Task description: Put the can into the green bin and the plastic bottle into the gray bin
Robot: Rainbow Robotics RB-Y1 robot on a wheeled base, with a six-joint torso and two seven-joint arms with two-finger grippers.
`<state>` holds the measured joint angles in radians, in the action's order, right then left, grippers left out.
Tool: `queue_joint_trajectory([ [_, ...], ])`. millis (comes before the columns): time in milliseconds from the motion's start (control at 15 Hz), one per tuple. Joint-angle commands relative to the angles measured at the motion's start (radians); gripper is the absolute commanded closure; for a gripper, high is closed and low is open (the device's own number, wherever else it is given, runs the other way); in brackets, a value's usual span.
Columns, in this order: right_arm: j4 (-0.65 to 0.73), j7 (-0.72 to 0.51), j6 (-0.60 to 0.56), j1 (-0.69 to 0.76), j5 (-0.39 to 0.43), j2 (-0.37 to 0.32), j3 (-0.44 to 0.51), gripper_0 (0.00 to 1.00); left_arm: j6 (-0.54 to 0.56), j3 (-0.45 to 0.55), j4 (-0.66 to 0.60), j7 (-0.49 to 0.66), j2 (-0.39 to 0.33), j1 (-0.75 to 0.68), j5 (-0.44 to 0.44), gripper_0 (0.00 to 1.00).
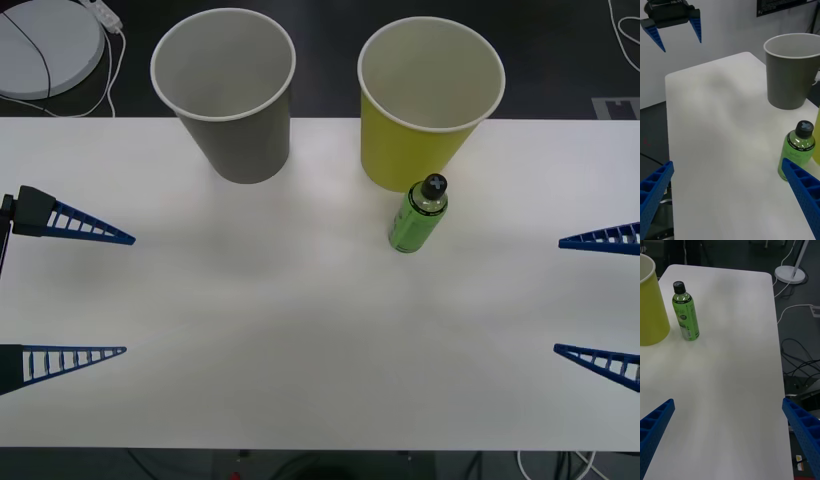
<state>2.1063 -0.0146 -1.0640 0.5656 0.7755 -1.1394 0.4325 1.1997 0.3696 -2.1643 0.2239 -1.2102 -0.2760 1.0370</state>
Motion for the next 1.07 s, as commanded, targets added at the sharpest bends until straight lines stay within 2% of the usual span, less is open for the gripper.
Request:
queue_joint_trajectory([
  [67, 0.011, 0.022, 0.081, 0.051, 0.005, 0.001, -0.021, 0.0, 0.0, 0.0, 0.0, 0.0, 0.0, 0.0, 0.0, 0.0],
  [533, 0.011, 0.082, 0.2, 0.1, 0.005, 0.066, -0.09, 0.0, 0.0, 0.0, 0.0, 0.0, 0.0, 0.0, 0.0, 0.0],
  [1067, 0.011, 0.15, 0.331, 0.172, 0.007, 0.194, -0.13, 0.0, 0.0, 0.0, 0.0, 0.0, 0.0, 0.0, 0.0, 0.0],
])
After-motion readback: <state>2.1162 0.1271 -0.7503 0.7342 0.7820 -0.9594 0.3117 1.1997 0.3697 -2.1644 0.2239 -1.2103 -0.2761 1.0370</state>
